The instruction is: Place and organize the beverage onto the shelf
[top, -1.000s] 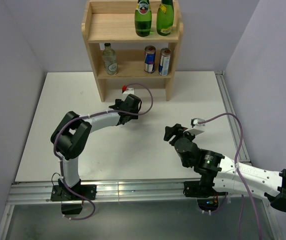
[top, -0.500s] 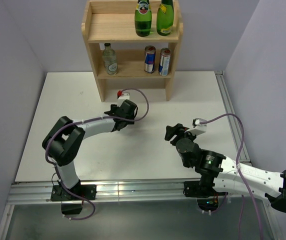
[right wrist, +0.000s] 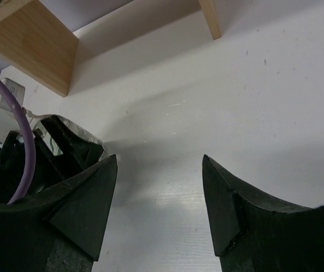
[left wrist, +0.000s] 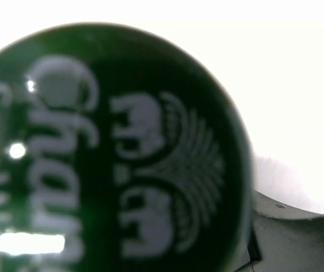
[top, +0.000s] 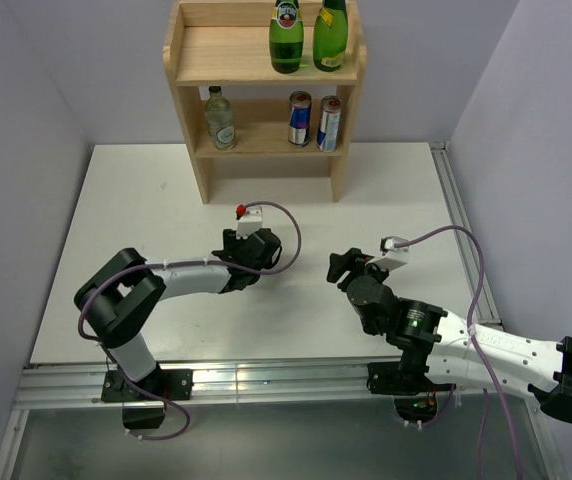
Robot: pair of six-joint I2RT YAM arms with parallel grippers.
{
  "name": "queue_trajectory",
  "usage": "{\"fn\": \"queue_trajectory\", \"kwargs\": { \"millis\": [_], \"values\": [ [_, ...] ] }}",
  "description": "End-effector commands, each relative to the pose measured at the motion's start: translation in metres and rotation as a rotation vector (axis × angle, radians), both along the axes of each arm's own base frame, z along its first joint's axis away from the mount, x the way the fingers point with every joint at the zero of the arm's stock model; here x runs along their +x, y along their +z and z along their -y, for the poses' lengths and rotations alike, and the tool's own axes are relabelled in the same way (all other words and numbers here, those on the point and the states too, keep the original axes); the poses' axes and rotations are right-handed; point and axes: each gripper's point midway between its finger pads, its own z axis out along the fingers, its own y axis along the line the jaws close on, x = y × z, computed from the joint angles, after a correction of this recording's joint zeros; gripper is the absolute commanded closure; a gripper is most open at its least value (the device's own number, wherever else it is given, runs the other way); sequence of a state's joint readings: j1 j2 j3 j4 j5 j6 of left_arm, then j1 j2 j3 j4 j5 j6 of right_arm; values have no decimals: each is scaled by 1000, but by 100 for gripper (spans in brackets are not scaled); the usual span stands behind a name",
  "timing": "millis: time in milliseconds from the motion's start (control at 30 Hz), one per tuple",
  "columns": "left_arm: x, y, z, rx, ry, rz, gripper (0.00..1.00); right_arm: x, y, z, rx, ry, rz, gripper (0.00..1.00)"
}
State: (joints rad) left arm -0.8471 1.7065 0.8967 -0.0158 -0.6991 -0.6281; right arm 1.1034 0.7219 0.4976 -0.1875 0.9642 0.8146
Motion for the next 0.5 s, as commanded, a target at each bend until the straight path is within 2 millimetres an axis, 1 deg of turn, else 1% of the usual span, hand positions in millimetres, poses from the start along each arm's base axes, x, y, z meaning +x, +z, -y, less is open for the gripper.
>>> {"fn": "queue_trajectory", "kwargs": {
  "millis": [0,33,100,133,167,200,233,267,367,467],
  "values": [
    [2,32,2,-58,36,113,100,0,5,1,34,-23,17,32],
    [3,42,0,-68,52,151,100,0,5,1,35,-25,17,32],
    [0,43,-4,-66,58,178,100,0,4,1,33,-26,17,32],
    [2,54,-3,-97,71,220,100,0,3,2,36,-28,18,32],
    [0,53,-8,-89,77,230,100,0,3,2,35,-27,17,32],
    [-1,56,-9,-89,83,252,100,0,1,3,30,-30,15,32],
    [0,67,-6,-121,83,294,100,0,2,3,34,-31,17,32],
    [-2,67,-9,-114,91,308,100,0,2,3,36,-32,17,32],
    [-3,79,-10,-127,103,357,100,0,0,4,28,-34,17,32],
    [-2,87,-7,-132,104,385,100,0,-1,3,23,-35,16,32]
  ]
}}
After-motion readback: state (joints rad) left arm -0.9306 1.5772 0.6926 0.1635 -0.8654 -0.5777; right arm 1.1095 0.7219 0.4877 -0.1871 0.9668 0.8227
